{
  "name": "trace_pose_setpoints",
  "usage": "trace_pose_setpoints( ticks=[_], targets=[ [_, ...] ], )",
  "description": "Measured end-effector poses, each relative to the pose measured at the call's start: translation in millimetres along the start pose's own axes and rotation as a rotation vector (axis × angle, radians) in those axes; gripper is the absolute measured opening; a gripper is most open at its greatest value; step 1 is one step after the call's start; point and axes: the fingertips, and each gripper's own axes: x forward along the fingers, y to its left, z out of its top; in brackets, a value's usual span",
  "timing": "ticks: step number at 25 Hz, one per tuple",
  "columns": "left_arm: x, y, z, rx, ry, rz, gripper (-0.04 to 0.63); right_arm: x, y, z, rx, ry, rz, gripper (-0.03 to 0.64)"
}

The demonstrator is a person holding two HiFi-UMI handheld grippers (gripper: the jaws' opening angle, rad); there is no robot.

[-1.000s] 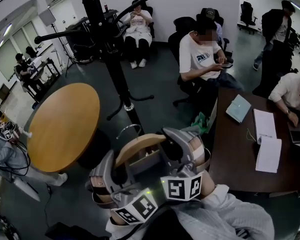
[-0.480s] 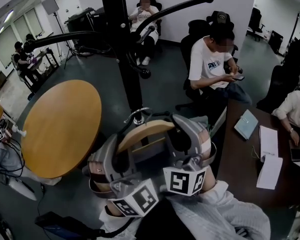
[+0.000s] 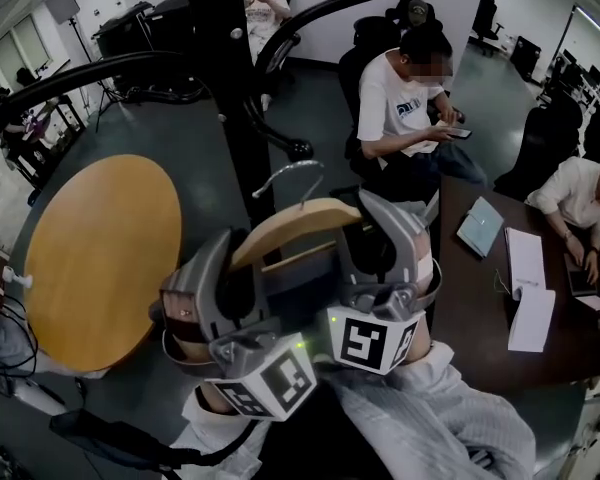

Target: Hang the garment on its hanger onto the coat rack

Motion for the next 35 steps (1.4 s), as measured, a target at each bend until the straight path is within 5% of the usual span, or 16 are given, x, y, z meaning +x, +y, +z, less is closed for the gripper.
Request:
trace_pose_setpoints(
  ticks=[16,35],
  targets=[
    [42.5,10.2,23.0,-0.020,-0.054,-0.021,0.074,29.9,-34.8,-9.1,-0.014,-0.018,-0.041,0.098],
    [73.3,-31.6,-37.9,-0.080,0.126,-0.101,0.074,71.1,28.9,-51.0,0.025,0.031,0.158,0.097]
  ],
)
